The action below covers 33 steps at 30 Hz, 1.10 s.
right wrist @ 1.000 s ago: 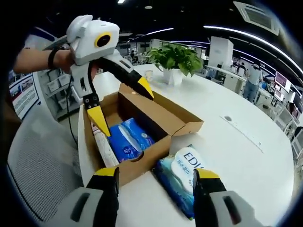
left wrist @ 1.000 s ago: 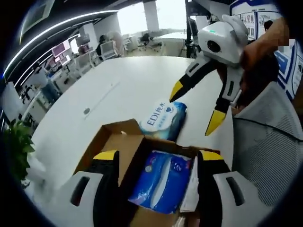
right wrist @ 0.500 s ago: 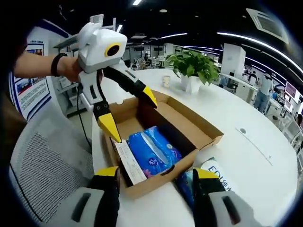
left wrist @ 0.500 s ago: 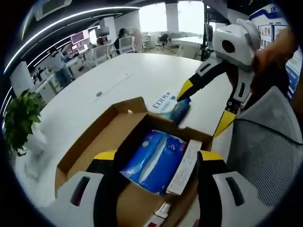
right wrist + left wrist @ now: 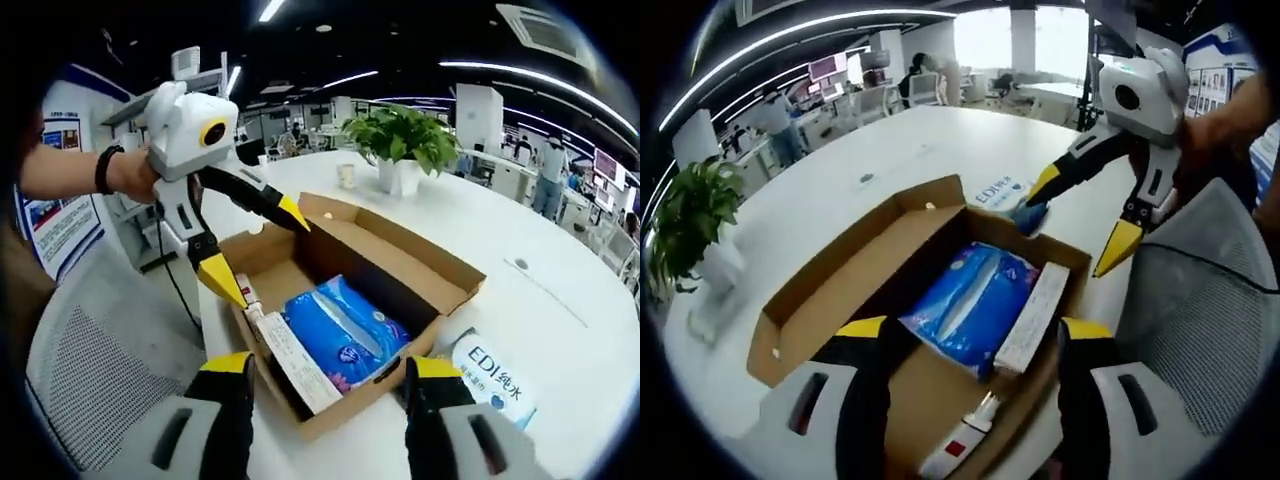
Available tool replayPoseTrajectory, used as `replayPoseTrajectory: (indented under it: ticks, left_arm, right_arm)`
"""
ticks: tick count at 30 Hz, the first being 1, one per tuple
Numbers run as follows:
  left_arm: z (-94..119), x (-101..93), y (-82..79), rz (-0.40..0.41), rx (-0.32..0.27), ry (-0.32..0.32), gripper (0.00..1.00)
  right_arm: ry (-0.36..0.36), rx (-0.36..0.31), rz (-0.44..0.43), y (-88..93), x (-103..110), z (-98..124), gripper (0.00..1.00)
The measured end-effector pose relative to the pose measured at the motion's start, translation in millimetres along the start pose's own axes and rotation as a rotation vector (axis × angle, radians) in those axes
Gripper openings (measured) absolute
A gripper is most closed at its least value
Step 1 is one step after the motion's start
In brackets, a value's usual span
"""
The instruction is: Operate the shoe box by opening the lid, removing the specified soft item, and placing it in the target area until the item is outside and the box remains undamaged.
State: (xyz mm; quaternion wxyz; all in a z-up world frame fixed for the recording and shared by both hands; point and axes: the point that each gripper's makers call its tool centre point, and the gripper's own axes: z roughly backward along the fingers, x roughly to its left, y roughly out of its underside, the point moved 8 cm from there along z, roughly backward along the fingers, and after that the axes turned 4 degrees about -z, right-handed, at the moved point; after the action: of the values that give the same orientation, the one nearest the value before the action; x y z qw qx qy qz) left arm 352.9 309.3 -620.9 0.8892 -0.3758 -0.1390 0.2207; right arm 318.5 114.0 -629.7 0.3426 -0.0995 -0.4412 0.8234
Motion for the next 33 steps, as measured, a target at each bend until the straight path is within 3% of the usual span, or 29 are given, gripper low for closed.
replayPoseTrajectory:
  ticks: [8, 11, 14, 19, 27, 33]
  left_arm:
    - [20, 19.7, 4.7, 0.106, -0.113, -0.045, 0.69]
    - [28, 27.3, 8.5, 0.188, -0.172, -0.068, 0.69]
    - [36, 31.9, 20.3, 0.135, -0.123, -0.107, 0.69]
    - [44, 35.2, 27.4, 0.183, -0.156, -0.113, 0.69]
    - [45, 30.4, 26.4, 0.178, -0.17, -0.099, 0.7]
    - [37, 24.9, 29.0, 0.135, -0.139, -0.057, 0.69]
  right_arm:
    - [0.062, -0.053, -0.059, -11.4, 10, 1, 0.59]
    - [0.108, -0.09, -0.131, -13.3, 11, 1, 0.59]
    - [0.138, -0.094, -0.16, -12.5, 11, 1, 0.59]
    - [0.178, -0.112, -0.2, -14.4, 13, 4, 0.59]
    - [0.204, -0.086, -0.178, -9.6, 13, 7, 0.59]
    - [0.224, -0.085, -0.205, -2.2, 12, 6, 0.58]
